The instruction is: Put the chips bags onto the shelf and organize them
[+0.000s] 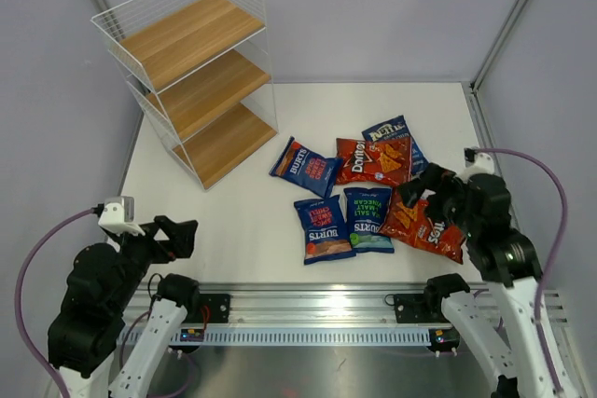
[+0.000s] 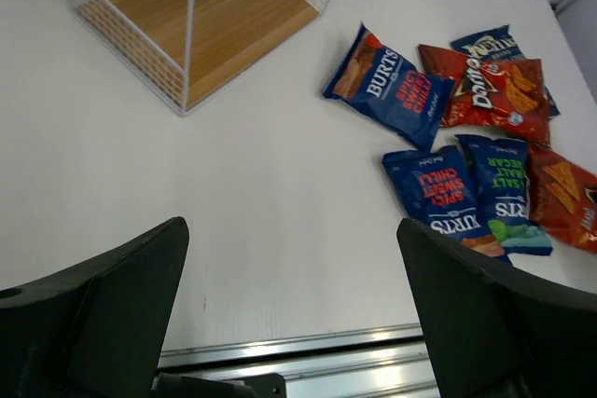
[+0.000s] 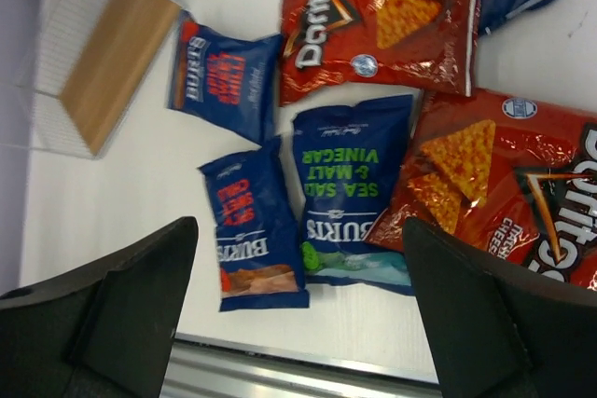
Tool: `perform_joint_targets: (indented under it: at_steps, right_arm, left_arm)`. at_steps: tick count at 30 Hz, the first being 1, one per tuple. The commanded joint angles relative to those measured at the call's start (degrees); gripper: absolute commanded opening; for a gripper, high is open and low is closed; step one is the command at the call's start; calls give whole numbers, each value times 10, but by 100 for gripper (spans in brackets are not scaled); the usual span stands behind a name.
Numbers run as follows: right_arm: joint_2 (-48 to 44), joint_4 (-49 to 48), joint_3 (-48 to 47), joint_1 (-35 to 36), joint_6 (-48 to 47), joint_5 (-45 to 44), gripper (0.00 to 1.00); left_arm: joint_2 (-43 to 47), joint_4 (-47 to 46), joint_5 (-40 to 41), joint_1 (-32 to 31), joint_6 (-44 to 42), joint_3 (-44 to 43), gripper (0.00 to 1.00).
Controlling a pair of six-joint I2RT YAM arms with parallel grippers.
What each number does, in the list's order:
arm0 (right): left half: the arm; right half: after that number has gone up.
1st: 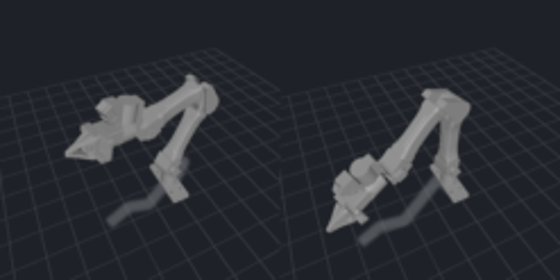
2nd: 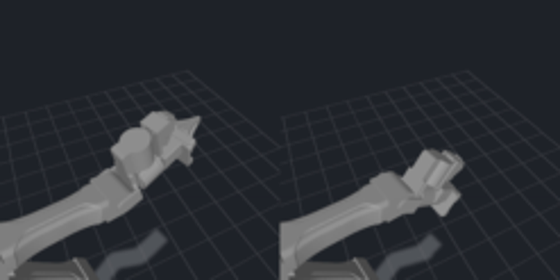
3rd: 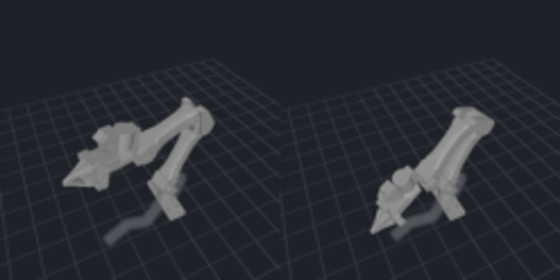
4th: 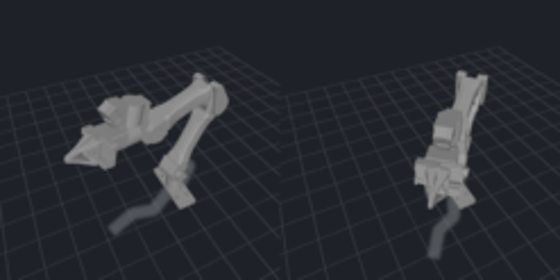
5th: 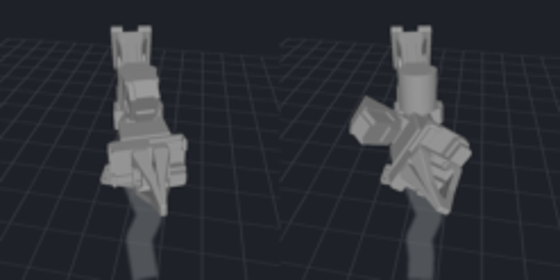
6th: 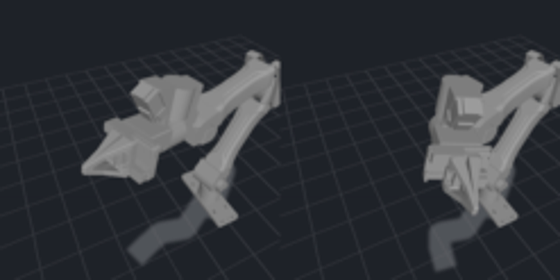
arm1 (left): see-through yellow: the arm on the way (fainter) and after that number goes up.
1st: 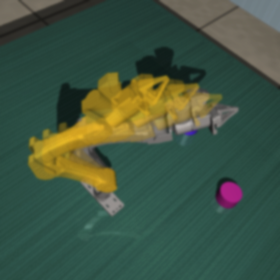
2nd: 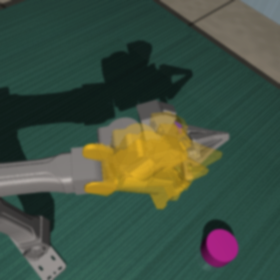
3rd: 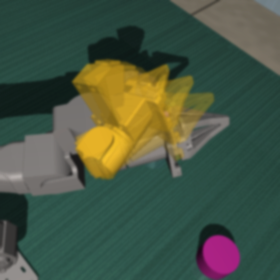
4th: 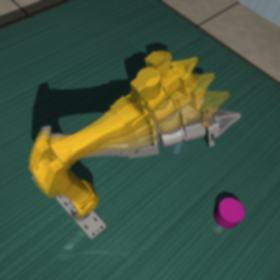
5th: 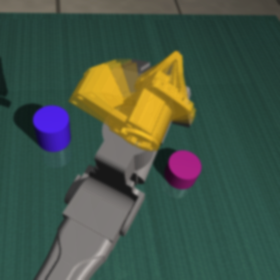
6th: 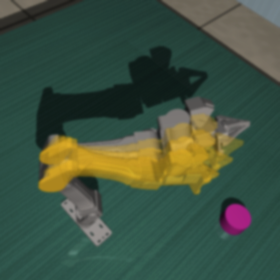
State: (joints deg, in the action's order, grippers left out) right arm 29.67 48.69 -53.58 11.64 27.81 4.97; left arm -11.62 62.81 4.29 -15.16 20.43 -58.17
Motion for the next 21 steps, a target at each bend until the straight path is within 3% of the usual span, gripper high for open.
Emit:
perform_joint_targets:
  at_steps: [1,4,8,11,21]
  right_arm:
    - [80,-167,57,2,30,-46,100]
    - [170,-219,63,-25,12,-88,99]
    - [300,-286,79,-149,9,74,100]
    - [345,-323,82,-156,-6,100,99]
    - [492,-418,62,-185,-70,114,99]
  left_arm:
    - [11,-44,-93,2,27,18,99]
    - [12,-44,-138,2,30,35,99]
    - [5,-12,-144,2,-3,33,99]
    - [-8,10,-123,-1,-20,16,99]
    - [-8,3,-161,-6,-30,24,99]
